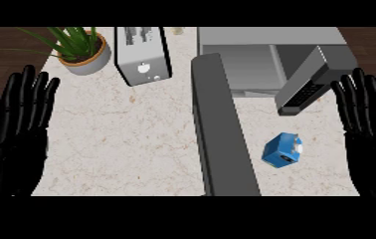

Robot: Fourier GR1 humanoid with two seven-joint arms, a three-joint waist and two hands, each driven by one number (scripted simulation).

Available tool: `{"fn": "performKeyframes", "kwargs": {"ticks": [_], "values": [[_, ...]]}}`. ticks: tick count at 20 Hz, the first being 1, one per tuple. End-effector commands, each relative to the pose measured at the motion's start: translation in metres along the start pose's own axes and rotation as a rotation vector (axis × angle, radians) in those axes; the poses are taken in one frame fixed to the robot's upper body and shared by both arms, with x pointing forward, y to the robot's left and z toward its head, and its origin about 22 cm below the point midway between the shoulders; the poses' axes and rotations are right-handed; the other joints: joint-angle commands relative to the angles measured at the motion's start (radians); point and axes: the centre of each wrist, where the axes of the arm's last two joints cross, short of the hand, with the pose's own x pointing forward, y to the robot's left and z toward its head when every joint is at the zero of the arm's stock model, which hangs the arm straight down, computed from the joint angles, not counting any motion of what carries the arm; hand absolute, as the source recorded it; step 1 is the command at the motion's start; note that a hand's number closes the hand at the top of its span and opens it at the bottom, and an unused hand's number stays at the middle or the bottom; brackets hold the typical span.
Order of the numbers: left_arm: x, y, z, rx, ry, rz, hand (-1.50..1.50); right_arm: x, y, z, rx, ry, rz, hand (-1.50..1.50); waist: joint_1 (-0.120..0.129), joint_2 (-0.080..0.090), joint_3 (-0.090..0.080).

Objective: Pick up the milk, place it into the microwave and close the microwave

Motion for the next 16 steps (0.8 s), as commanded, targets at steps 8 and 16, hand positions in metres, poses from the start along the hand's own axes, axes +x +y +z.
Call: {"fn": "performKeyframes", "kwargs": {"ticks": [8, 16], "values": [[-0.013, -0.001, 0.011, 0.163, 0.119, 0.034, -1.5, 0.045, 0.061, 0.0, -0.066, 0.001, 0.029, -1.5, 0.008, 0.029, 0.0], [0.006, 0.027, 0.045, 0.166, 0.12, 0.023, -1.5, 0.072, 0.091, 0.038, -0.081, 0.048, 0.067, -1.5, 0.005, 0.028, 0.0]]}}
